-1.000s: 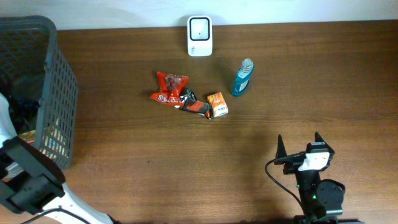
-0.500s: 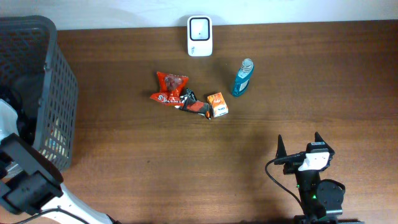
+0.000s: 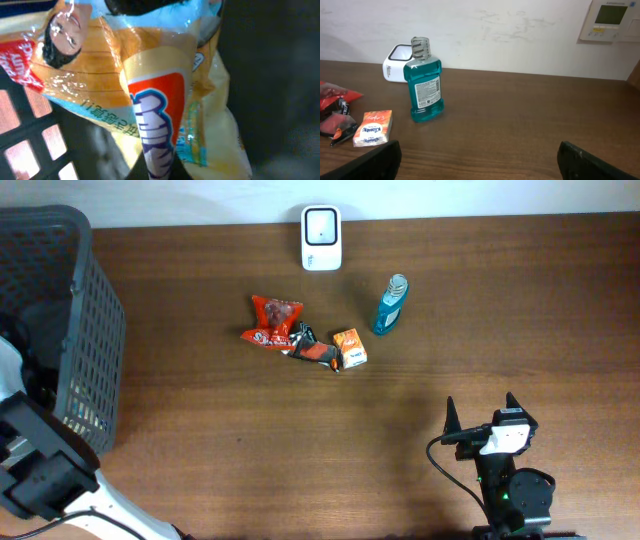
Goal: Scan the item barcode
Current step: 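Reach into the basket and grasp the yellow wipes pack with left gripper, then carry the yellow wipes pack to the table and release it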
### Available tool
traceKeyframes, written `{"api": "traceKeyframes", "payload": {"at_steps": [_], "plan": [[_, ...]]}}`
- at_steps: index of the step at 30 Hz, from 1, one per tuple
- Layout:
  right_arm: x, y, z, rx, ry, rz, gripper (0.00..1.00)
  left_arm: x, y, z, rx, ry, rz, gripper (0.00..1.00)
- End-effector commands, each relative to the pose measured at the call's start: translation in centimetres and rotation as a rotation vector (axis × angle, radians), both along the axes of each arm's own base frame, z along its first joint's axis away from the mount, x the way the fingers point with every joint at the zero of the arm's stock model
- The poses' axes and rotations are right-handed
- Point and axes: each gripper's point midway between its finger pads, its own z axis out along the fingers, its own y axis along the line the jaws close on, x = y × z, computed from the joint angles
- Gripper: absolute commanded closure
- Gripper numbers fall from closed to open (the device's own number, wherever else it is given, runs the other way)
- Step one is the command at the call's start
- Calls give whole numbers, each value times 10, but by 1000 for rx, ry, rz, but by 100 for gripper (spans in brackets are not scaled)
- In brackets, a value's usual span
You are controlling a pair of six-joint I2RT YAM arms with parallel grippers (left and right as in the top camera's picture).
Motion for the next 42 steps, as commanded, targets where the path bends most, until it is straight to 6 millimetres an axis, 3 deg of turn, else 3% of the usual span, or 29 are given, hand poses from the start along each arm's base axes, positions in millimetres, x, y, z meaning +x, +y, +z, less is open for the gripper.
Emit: {"api": "traceKeyframes", "payload": {"at_steps": [1, 5, 9, 12, 16, 20, 22, 26, 27, 28, 30, 33, 35, 36, 37, 42], "plan": [[0, 1, -4, 0, 6, 1, 2, 20, 4, 22, -33, -80, 14, 100], [0, 1, -4, 0, 6, 1, 2, 46, -4, 65, -94, -216, 3, 100], [0, 1, -4, 0, 6, 1, 2, 71, -10, 124, -104, -374, -42, 100], [0, 1, -4, 0, 6, 1, 2, 92, -16, 177, -56, -504, -144, 100], [0, 1, -4, 0, 6, 1, 2, 105, -42, 252, 41, -638, -273, 100], [0, 1, -4, 0, 6, 1, 2, 116, -94, 311, 108, -763, -425, 100], [0, 1, -4, 0, 6, 1, 2, 126, -134, 340, 161, -823, -610, 100], [0, 1, -4, 0, 6, 1, 2, 140, -214, 368, 177, -899, -878, 100], [0, 1, -4, 0, 6, 1, 2, 142, -233, 369, 162, -907, -922, 100], [0, 1, -4, 0, 6, 1, 2, 145, -265, 364, 124, -896, -1004, 100], [0, 1, -4, 0, 6, 1, 2, 147, -302, 351, 74, -853, -1124, 100], [0, 1, -4, 0, 6, 1, 2, 147, -367, 314, -44, -736, -1314, 100], [0, 1, -4, 0, 6, 1, 2, 145, -395, 288, -114, -651, -1369, 100], [0, 1, -4, 0, 6, 1, 2, 141, -408, 271, -152, -595, -1395, 100], [0, 1, -4, 0, 6, 1, 2, 129, -432, 223, -227, -419, -1436, 100], [0, 1, -4, 0, 6, 1, 2, 110, -461, 133, -315, -163, -1486, 100]]}}
